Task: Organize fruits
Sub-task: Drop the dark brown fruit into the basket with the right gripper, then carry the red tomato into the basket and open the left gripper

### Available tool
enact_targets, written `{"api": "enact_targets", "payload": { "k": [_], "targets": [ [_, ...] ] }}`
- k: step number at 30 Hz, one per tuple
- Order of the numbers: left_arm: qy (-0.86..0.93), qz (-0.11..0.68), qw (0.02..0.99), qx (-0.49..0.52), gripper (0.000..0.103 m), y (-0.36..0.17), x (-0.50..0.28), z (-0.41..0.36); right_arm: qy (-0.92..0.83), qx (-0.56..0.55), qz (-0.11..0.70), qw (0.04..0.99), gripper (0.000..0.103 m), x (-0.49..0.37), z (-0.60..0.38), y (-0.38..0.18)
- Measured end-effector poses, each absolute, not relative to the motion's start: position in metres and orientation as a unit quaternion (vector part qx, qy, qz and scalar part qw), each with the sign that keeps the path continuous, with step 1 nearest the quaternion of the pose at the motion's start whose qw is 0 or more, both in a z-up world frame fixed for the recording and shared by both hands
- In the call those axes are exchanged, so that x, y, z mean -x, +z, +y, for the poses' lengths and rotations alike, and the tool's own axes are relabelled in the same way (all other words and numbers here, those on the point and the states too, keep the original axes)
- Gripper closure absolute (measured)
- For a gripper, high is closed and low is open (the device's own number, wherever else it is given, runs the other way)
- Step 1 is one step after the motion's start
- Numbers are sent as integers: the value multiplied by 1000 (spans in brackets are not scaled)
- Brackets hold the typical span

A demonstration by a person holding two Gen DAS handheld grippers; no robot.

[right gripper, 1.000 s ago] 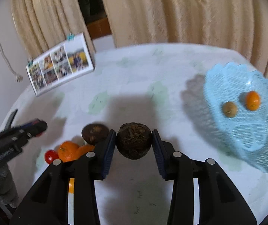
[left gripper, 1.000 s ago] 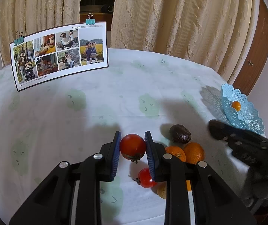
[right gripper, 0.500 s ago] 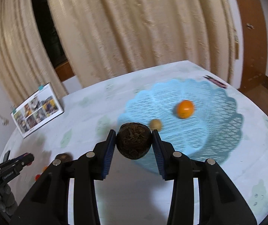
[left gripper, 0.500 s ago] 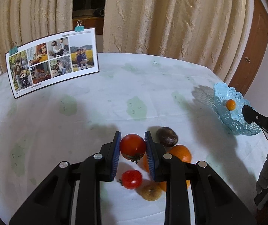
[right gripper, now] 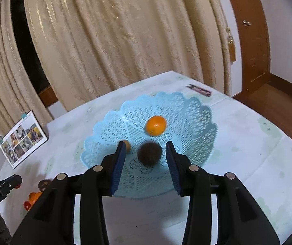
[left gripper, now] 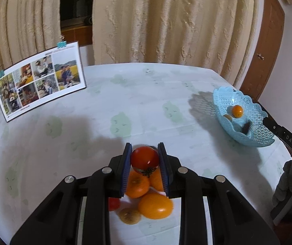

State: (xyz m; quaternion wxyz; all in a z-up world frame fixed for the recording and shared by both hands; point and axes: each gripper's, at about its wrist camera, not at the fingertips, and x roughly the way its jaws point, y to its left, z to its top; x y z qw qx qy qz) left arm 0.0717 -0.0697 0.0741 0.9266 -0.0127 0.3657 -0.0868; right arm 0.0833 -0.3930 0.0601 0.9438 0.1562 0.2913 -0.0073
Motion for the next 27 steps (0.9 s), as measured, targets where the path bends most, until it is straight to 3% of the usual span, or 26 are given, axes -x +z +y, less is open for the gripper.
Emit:
{"api": "enact_targets", "payload": {
  "k": [7,11,27],
  "targets": [
    [-112,363,925,-5,77,81,-76,-103,-59,-178,251,950,60,-70,-412,62],
    [-137,361,922,-18,77,85,-82,-133,-74,-197,237,949,46,-64,-422,62],
    [-229,359,904,-42,77,86,-116,-241,-111,-233,221,940,45,-54,-442,61]
  ]
}}
